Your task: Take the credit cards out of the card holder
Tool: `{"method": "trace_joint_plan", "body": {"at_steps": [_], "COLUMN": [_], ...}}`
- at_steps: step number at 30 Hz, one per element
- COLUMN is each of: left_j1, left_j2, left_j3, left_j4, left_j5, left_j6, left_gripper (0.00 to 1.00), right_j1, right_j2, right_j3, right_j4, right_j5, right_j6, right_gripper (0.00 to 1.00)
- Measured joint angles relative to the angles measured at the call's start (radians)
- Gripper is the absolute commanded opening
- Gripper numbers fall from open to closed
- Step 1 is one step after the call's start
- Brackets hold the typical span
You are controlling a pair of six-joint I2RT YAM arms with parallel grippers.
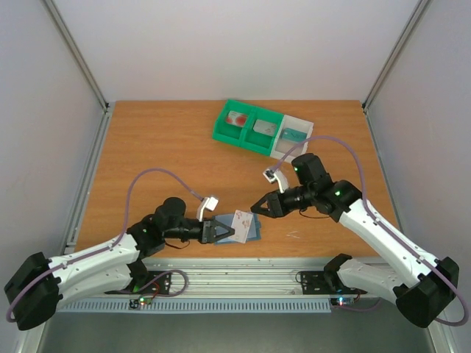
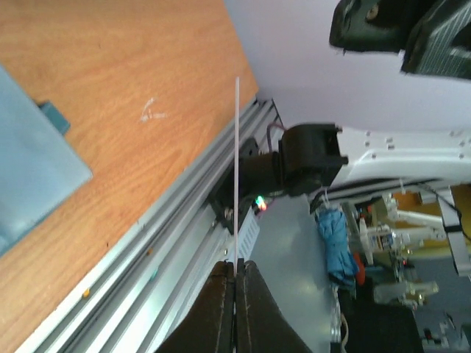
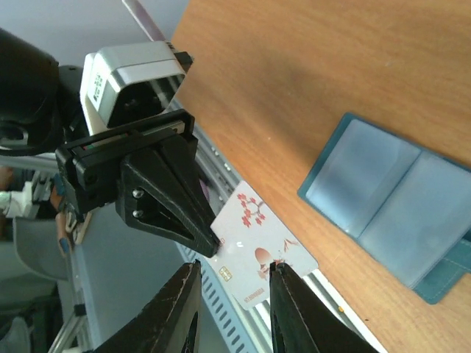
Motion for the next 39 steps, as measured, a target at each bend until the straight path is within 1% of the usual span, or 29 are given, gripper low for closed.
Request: {"method": "trace_joint_plan", "body": {"at_steps": [4, 10, 14, 18, 24, 30, 34, 36, 39], "left_j1": [0.0, 0.0, 0.0, 0.0, 0.0, 0.0, 0.0, 0.0, 0.0], "left_j2": [-0.002, -0.026, -0.045, -0.079, -0.143, -0.184, -0.185, -0.186, -0.188], "left_j3": [0.001, 0.001, 0.001, 0.001, 0.001, 0.002, 0.011, 0.014, 0.014], "left_j4": [-0.06, -0.082, -0.096, -0.121, -0.152, -0.185, -0.198, -0.2, -0.202], "left_j5": [0.059, 0.121, 0.145, 0.157, 0.168, 0.168, 0.179, 0.186, 0.19], "left_j6": [0.032, 0.05, 0.056, 0.063, 0.072, 0.084, 0.093, 0.095, 0.097], "left_gripper": [0.0, 0.0, 0.01, 0.0, 0.0, 0.0, 0.0, 0.0, 0.0], "right_j1": [0.005, 0.037, 0.082, 0.099, 0.109, 0.118, 0.118, 0.118, 0.119], "right_j2": [0.032, 0.077, 0.124, 0.139, 0.142, 0.137, 0.135, 0.135, 0.135], "right_j3": [0.0, 0.0, 0.0, 0.0, 0.0, 0.0, -0.001, -0.001, -0.001], "right_j4": [-0.003, -0.003, -0.014, -0.03, -0.031, -0.017, -0.005, -0.001, 0.003], "right_j5": [-0.046, -0.095, -0.1, -0.099, -0.126, -0.181, -0.209, -0.22, -0.232], "right_j6": [-0.015, -0.032, -0.047, -0.064, -0.079, -0.082, -0.082, -0.082, -0.081], "right_gripper": [0.27, 0.28, 0.31, 0.33, 0.29, 0.18, 0.21, 0.21, 0.12]}}
